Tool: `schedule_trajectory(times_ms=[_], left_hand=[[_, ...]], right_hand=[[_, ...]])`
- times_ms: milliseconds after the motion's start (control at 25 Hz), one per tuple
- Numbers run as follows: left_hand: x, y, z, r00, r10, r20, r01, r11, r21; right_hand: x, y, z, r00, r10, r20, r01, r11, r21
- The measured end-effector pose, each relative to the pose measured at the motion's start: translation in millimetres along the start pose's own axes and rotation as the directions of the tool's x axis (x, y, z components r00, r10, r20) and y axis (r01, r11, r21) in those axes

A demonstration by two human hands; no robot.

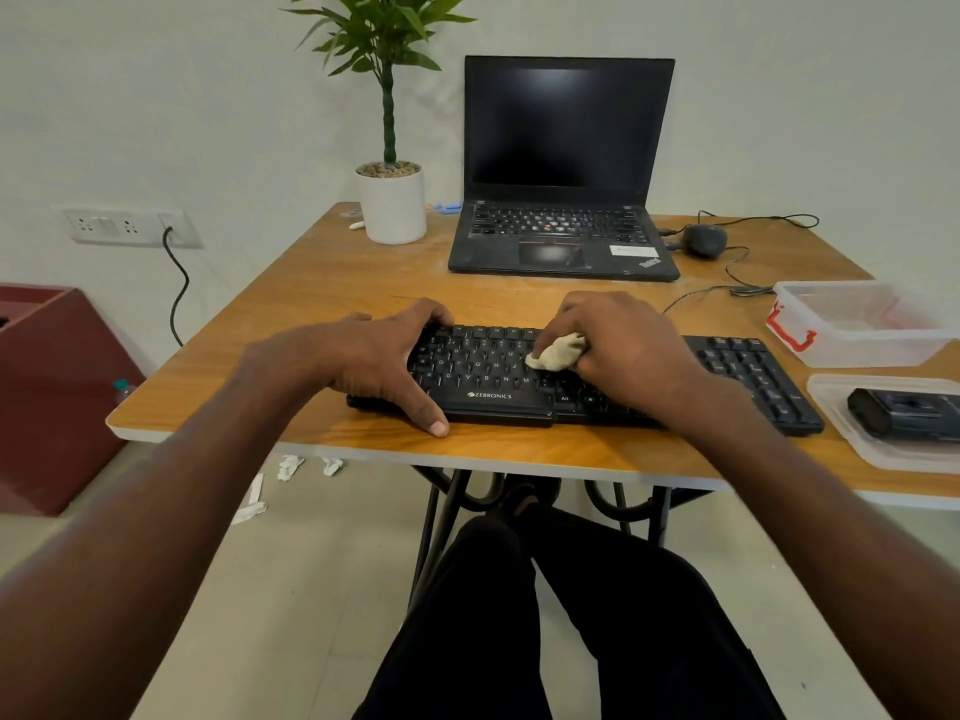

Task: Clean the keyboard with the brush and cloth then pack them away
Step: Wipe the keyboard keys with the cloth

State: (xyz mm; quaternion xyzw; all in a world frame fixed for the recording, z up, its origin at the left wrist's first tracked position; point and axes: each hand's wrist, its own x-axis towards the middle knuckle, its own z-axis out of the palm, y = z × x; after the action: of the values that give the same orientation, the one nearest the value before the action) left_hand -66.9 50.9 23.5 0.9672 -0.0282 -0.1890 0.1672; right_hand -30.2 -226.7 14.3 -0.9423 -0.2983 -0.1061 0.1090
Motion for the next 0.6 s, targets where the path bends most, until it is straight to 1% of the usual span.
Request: schedule_trajectory(times_ms=[120,160,240,280,320,360,400,480,520,600], left_hand=[[0,1,-1,1.0,-0.004,0.002,0.004,1.0,-0.005],[-1,1,-1,1.0,-0.004,0.005,0.004,1.0,-0.001],[-1,1,0,1.0,-0.003,0.009,0.003,1.0,0.01],[-1,1,0,1.0,-0.003,0.009,0.003,1.0,0.01],[0,2,0,1.0,-0.002,0.009,0.002,1.0,0.009],[0,2,0,1.0,0.001,0.009,-0.001,1.0,0.011],[0,3,-1,1.0,0.003,0.008,-0.003,1.0,0.016],[-1,3,-1,1.0,0.001,0.006,-0.001,1.0,0.024],[-1,4,-2,1.0,0.0,0.008,0.0,1.0,0.026],[-1,5,-1,1.0,0.004,0.016,-0.005,1.0,0.017]], right_hand=[[0,11,-12,0.998,0.068,-0.018,-0.07,0.993,-0.096],[0,10,-13,0.997,0.067,-0.042,-0.071,0.994,-0.083],[0,2,-9,0.999,0.003,-0.047,-0.004,1.0,-0.014],[-1,-1,-5,0.999,-0.031,-0.024,0.031,1.0,0.006],[-2,-2,-3,1.0,-0.029,-0.005,0.029,1.0,0.012],[-2,1,-3,1.0,0.021,-0.001,-0.021,1.0,0.007],[-1,7,-6,0.995,0.1,-0.001,-0.1,0.995,-0.008],[0,16,-13,0.974,0.226,0.003,-0.225,0.973,-0.054],[0,17,-14,0.972,0.234,-0.008,-0.234,0.971,-0.056],[1,13,-12,0.986,0.168,-0.015,-0.168,0.986,0.008]])
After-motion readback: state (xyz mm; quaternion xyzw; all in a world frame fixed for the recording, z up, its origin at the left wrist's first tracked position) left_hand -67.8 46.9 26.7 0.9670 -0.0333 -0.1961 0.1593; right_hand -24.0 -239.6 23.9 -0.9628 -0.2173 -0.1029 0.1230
